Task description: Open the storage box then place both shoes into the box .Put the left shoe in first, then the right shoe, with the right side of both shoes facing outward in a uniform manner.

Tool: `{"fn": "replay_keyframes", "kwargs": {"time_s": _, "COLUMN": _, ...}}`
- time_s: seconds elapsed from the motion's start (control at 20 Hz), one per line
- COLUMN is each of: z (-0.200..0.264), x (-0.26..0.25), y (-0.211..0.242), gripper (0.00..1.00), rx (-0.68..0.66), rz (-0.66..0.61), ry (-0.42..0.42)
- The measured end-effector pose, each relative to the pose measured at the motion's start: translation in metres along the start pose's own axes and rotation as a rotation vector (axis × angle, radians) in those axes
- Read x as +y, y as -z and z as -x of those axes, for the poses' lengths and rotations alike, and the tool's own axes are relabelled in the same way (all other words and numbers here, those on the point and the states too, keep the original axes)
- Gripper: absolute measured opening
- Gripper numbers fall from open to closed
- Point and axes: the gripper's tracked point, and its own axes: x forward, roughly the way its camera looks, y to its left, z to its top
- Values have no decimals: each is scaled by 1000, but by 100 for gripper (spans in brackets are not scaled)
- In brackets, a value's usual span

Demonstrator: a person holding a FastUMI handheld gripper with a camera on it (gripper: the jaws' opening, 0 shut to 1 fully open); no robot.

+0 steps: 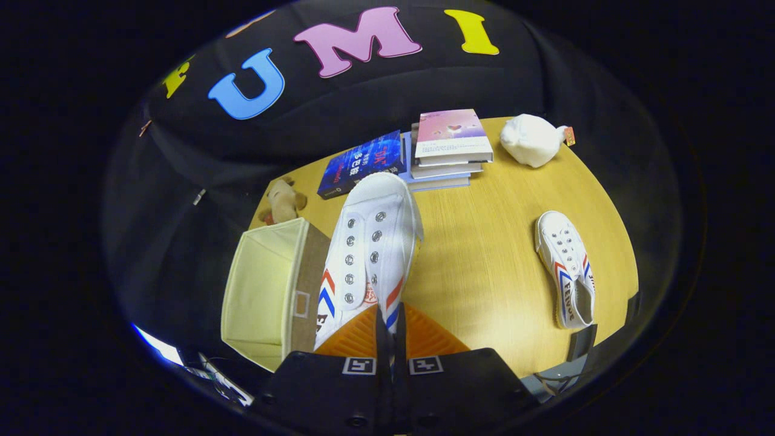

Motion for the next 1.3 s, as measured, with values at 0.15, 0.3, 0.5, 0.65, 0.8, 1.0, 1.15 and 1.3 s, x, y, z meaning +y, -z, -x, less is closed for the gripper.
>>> {"fn": "replay_keyframes", "kwargs": {"time_s": 0.15, "z": 15, "x": 31, "y": -13, "gripper": 5, "rx": -28, "rz": 3, "ry": -39}}
{"fn": "replay_keyframes", "kwargs": {"time_s": 0.3, "z": 22, "x": 63, "y": -21, "gripper": 5, "rx": -41, "rz": 5, "ry": -88}}
{"fn": "replay_keyframes", "kwargs": {"time_s": 0.5, "z": 24, "x": 109, "y": -27, "gripper": 5, "rx": -34, "rz": -3, "ry": -161}}
{"fn": "replay_keyframes", "kwargs": {"time_s": 0.65, "z": 15, "x": 140, "y": -24, "gripper": 5, "rx": -12, "rz": 1, "ry": -200}}
{"fn": "replay_keyframes", "kwargs": {"time_s": 0.8, "z": -2, "x": 167, "y": -8, "gripper": 5, "rx": 41, "rz": 2, "ry": -218}}
{"fn": "replay_keyframes", "kwargs": {"time_s": 1.0, "z": -26, "x": 196, "y": 21, "gripper": 5, "rx": 111, "rz": 10, "ry": -227}}
{"fn": "replay_keyframes", "kwargs": {"time_s": 1.15, "z": -47, "x": 211, "y": 46, "gripper": 5, "rx": 175, "rz": 28, "ry": -214}}
{"fn": "replay_keyframes", "kwargs": {"time_s": 1.3, "z": -72, "x": 213, "y": 69, "gripper": 5, "rx": 234, "rz": 69, "ry": -168}}
